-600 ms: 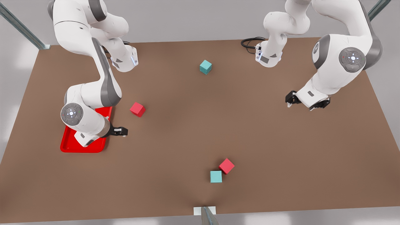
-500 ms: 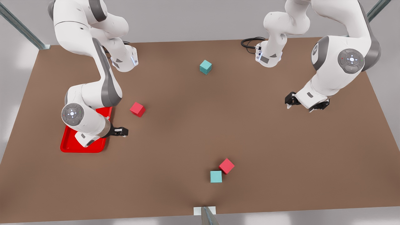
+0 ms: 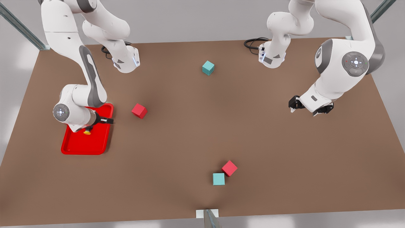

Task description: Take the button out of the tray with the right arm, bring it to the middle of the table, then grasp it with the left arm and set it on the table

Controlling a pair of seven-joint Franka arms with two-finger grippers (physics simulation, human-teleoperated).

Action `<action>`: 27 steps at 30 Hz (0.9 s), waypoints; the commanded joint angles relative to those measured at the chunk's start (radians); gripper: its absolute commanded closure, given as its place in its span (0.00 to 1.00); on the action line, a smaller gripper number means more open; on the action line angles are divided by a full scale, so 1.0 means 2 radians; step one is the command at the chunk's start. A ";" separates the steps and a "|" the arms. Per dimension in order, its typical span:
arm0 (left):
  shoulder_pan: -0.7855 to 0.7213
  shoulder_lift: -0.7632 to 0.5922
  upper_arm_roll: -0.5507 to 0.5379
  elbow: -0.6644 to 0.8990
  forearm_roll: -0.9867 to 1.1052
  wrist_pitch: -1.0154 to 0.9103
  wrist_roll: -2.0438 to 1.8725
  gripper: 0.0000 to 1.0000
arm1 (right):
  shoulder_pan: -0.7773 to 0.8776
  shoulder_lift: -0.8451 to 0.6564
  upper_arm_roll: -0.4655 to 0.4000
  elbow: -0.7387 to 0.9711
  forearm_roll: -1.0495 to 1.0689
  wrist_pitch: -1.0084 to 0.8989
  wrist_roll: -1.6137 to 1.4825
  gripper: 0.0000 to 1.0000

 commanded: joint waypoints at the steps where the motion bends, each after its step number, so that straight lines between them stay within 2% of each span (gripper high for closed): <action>1: 0.000 0.000 0.000 0.000 0.000 0.001 0.003 0.00 | -0.010 -0.004 0.000 -0.009 -0.001 0.102 -0.147 0.00; 4: 0.000 0.000 0.000 0.000 0.000 0.001 0.003 0.00 | -0.066 0.000 0.000 -0.012 -0.002 0.125 -0.254 0.00; 6: 0.000 0.000 0.000 0.000 0.000 0.001 0.003 0.00 | -0.068 0.018 0.000 -0.009 -0.002 0.150 -0.280 0.00; 8: 0.001 0.002 0.000 0.000 0.000 0.001 0.003 0.00 | -0.082 0.038 0.000 -0.007 0.003 0.178 -0.398 0.00; 11: 0.001 0.002 0.000 0.000 0.000 0.001 0.003 0.00 | -0.080 0.065 0.000 0.008 0.003 0.218 -0.427 0.00; 21: 0.000 0.007 0.000 0.000 0.000 0.004 0.002 0.00 | -0.079 0.117 -0.002 0.050 0.001 0.223 -0.425 0.00; 24: 0.001 0.007 0.000 0.000 0.000 0.004 0.002 0.00 | -0.090 0.111 -0.002 0.013 0.000 0.222 -0.422 0.00; 27: 0.001 0.008 0.000 -0.001 0.000 0.004 0.002 0.00 | -0.094 0.070 -0.002 -0.032 0.000 0.220 -0.425 0.00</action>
